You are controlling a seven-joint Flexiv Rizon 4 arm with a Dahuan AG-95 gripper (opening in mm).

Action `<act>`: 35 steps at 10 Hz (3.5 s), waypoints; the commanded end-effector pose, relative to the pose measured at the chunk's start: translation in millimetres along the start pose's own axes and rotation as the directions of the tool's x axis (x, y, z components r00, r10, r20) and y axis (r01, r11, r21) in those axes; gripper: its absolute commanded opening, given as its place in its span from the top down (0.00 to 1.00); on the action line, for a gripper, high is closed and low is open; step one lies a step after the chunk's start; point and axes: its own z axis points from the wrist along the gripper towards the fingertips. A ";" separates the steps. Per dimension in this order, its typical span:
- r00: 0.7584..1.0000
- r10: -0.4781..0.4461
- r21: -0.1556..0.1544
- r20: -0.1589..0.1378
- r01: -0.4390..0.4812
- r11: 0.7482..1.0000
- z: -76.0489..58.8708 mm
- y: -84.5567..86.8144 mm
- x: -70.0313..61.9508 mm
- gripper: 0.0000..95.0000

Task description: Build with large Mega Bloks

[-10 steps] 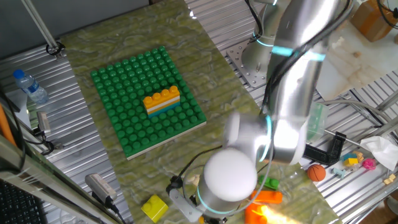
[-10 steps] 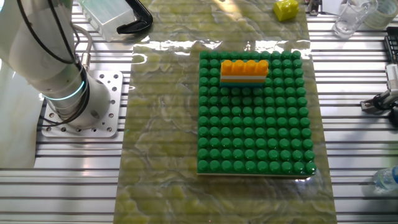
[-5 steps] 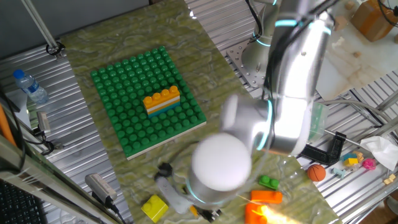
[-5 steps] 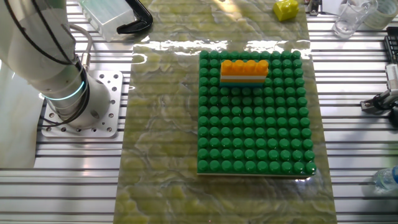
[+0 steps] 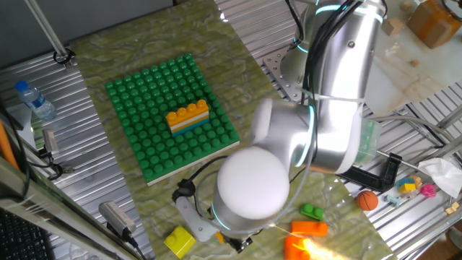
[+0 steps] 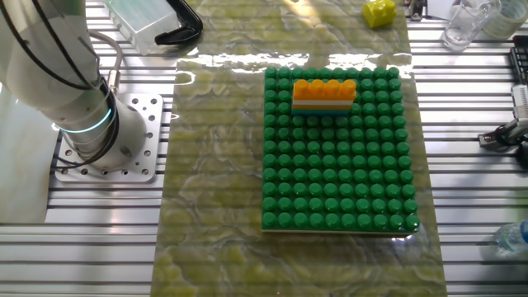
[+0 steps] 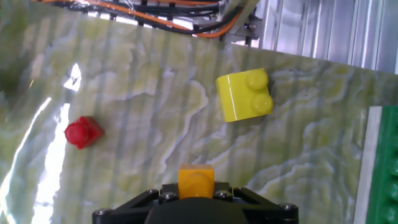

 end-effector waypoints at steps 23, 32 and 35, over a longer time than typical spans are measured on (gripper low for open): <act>0.991 0.127 -0.017 -0.039 -0.128 0.992 -110.0 -172.8 49.3 1.00; 0.981 0.187 -0.020 -0.043 -0.188 0.982 -66.6 -199.3 50.7 1.00; 0.969 0.241 -0.053 -0.044 -0.244 0.968 -66.6 -199.3 50.7 1.00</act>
